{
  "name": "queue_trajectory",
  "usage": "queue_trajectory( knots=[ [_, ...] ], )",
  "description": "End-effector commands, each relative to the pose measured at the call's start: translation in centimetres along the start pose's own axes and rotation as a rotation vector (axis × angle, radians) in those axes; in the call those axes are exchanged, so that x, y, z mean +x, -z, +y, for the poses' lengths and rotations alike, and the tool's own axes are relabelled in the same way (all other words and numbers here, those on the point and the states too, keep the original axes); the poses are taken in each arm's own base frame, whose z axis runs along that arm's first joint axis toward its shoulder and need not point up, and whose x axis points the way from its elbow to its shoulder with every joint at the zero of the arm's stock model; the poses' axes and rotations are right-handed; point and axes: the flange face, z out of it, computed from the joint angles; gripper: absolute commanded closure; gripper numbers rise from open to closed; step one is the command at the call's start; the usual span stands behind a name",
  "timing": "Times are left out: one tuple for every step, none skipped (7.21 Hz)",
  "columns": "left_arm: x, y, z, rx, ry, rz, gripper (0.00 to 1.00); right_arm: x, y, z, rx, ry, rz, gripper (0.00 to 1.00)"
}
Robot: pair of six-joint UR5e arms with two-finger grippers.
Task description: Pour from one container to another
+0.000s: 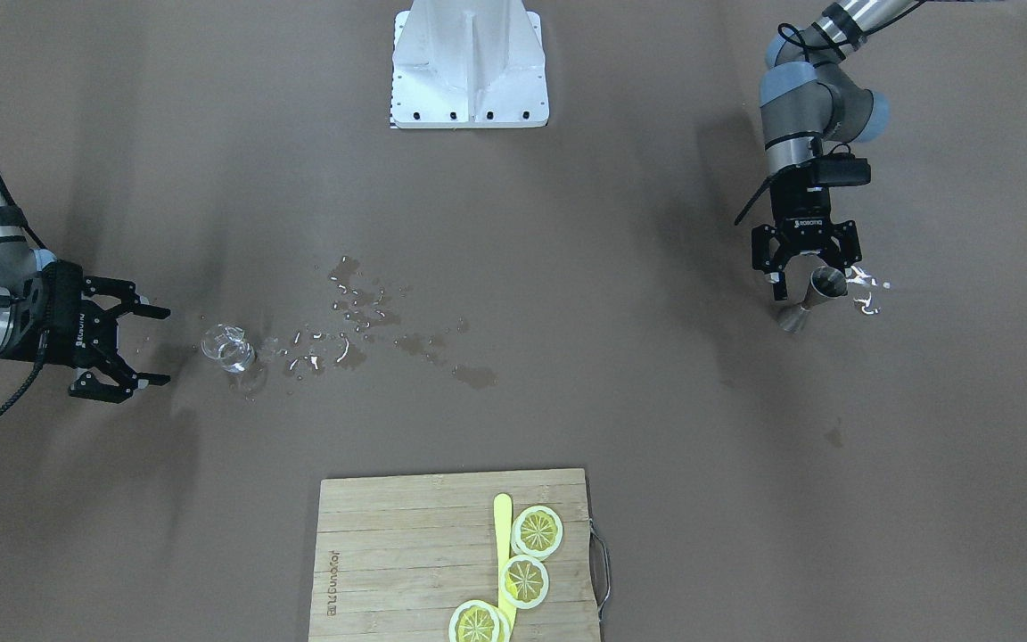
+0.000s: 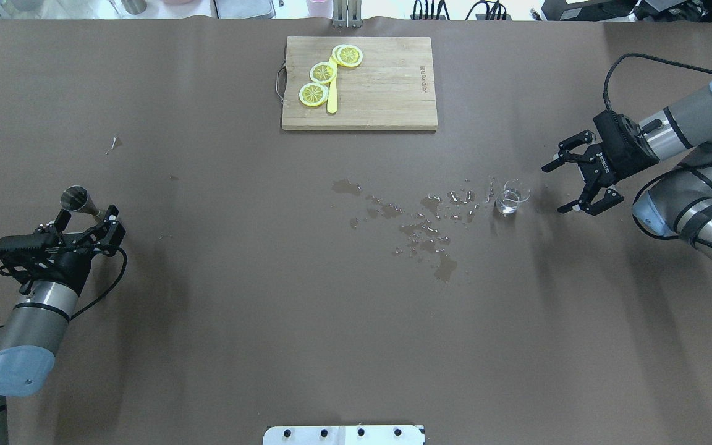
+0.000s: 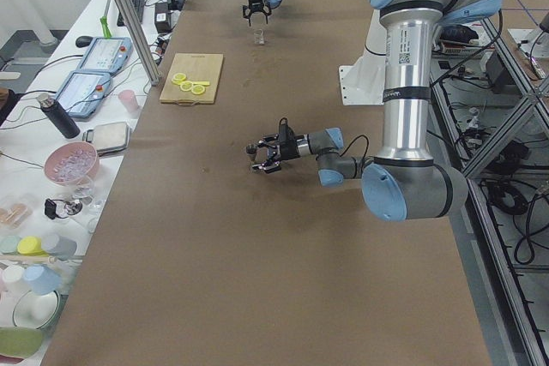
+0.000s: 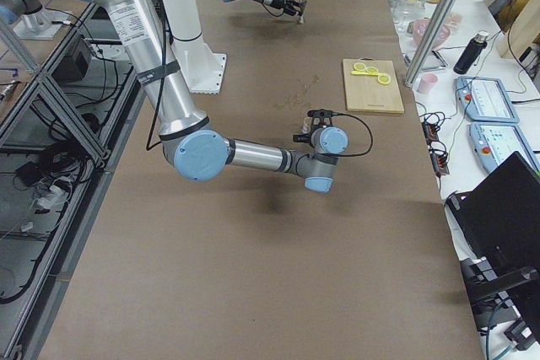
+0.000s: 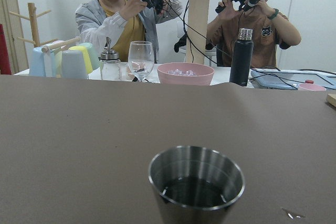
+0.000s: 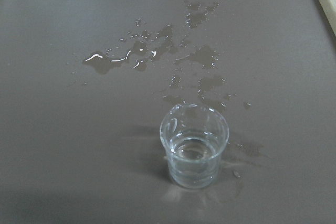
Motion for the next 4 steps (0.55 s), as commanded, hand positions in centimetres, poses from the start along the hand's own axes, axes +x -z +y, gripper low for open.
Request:
queue_trajectory(
  knots=[
    [0.1, -0.3, 0.4, 0.002, 0.012, 0.003, 0.12, 0.3, -0.4, -0.3, 0.000, 0.014, -0.003, 0.05],
    [0.2, -0.4, 0.7, 0.003, 0.019, 0.009, 0.12, 0.3, -0.7, -0.4, 0.001, 0.029, -0.004, 0.06],
    [0.2, -0.4, 0.8, 0.003, 0.020, 0.009, 0.27, 0.1, -1.1, -0.4, 0.001, 0.061, -0.012, 0.06],
    [0.1, -0.5, 0.8, 0.009, 0.017, 0.007, 0.41, 0.0, -1.5, -0.2, -0.002, 0.073, -0.016, 0.06]
  ],
)
